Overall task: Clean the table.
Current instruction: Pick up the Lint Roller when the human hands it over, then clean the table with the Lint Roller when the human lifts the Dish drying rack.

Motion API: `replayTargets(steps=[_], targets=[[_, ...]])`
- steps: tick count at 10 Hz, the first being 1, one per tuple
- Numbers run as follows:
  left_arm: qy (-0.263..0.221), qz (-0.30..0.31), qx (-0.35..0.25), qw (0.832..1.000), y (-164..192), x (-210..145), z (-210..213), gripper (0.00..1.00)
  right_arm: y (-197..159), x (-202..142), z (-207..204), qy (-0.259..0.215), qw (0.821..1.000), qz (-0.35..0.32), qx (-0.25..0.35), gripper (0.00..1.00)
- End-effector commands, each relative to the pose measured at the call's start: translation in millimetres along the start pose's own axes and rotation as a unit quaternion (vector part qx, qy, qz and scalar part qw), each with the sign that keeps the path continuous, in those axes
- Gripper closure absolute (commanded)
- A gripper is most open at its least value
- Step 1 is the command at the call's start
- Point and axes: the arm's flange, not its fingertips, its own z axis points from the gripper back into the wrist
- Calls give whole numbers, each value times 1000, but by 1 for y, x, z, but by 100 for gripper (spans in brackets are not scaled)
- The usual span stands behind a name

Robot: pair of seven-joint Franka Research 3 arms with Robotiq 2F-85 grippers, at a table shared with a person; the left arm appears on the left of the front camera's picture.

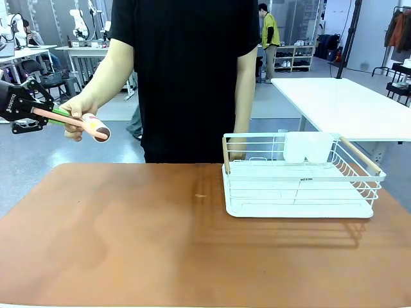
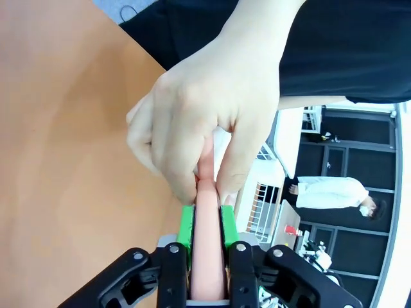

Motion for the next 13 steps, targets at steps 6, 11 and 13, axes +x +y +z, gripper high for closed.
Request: replayTargets(steps=[6,11,13], targets=[[0,0,0,1000,0,0,0,99,2,-4,-1,1,1000,1,3,0],[0,0,0,1000,0,0,0,99,2,-4,-1,1,1000,1,3,0],[0,0,0,1000,0,0,0,99,2,-4,-1,1,1000,1,3,0]])
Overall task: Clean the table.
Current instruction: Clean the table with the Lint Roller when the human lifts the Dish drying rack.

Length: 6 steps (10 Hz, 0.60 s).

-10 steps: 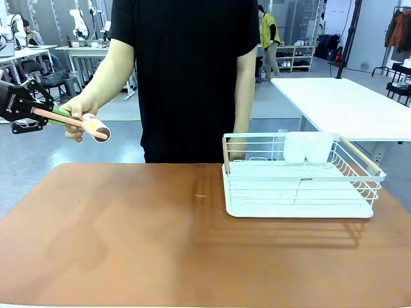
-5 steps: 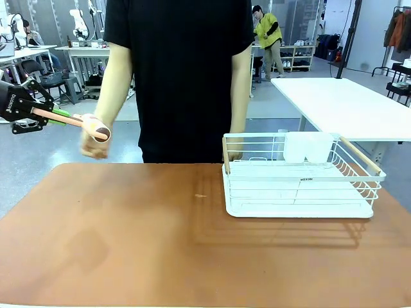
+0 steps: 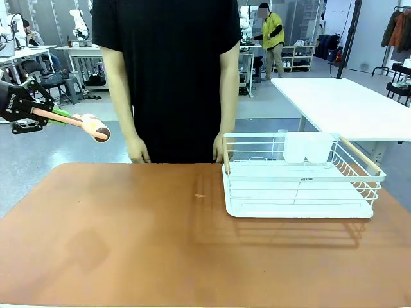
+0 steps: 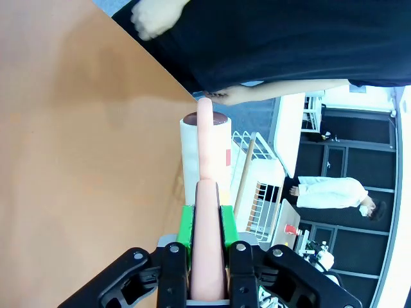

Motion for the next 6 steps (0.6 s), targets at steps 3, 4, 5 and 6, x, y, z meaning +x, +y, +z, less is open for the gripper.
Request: replayTargets(steps=[3,4,5,6], targets=[[-1,0,0,1000,0,0,0,99,2,-4,-1,1,1000,1,3,0],[-1,0,0,1000,0,0,0,99,2,-4,-1,1,1000,1,3,0],[-1,0,0,1000,0,0,0,99,2,-4,-1,1,1000,1,3,0],[-1,0,0,1000,0,0,0,99,2,-4,-1,1,1000,1,3,0]])
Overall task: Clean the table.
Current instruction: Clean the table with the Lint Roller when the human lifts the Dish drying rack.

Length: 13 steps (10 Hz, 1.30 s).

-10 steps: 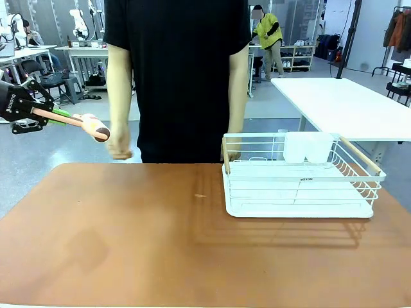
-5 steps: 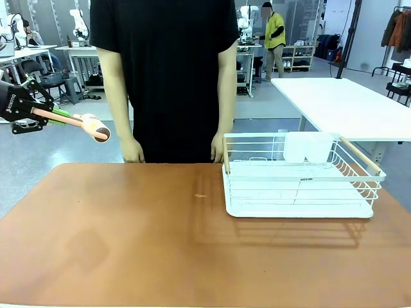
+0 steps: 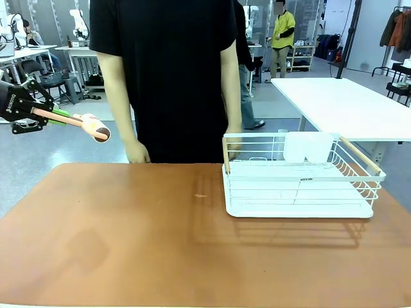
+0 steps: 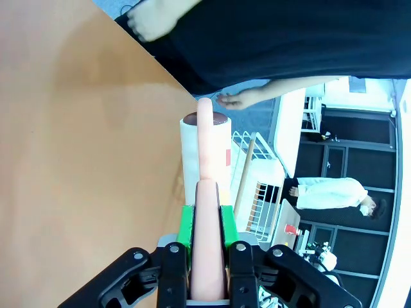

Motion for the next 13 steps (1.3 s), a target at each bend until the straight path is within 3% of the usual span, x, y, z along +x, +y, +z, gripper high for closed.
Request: replayTargets(steps=[1,13], targets=[[-1,0,0,1000,0,0,0,99,2,-4,-1,1,1000,1,3,0],[-1,0,0,1000,0,0,0,99,2,-4,-1,1,1000,1,3,0]])
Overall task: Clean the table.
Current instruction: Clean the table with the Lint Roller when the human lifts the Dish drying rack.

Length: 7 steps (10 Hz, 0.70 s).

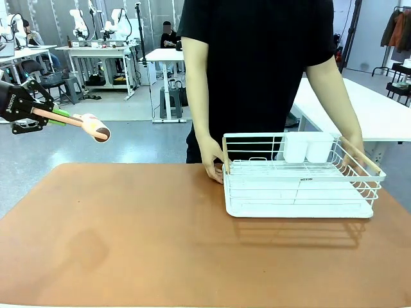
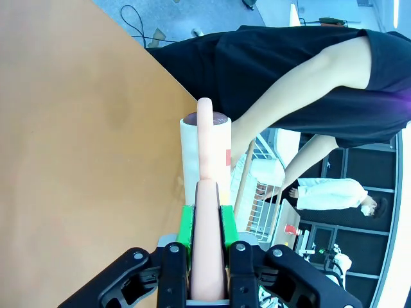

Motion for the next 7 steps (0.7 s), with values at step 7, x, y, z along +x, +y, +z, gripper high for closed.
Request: replayTargets(steps=[7], targets=[[-1,0,0,1000,0,0,0,99,2,-4,-1,1,1000,1,3,0]])
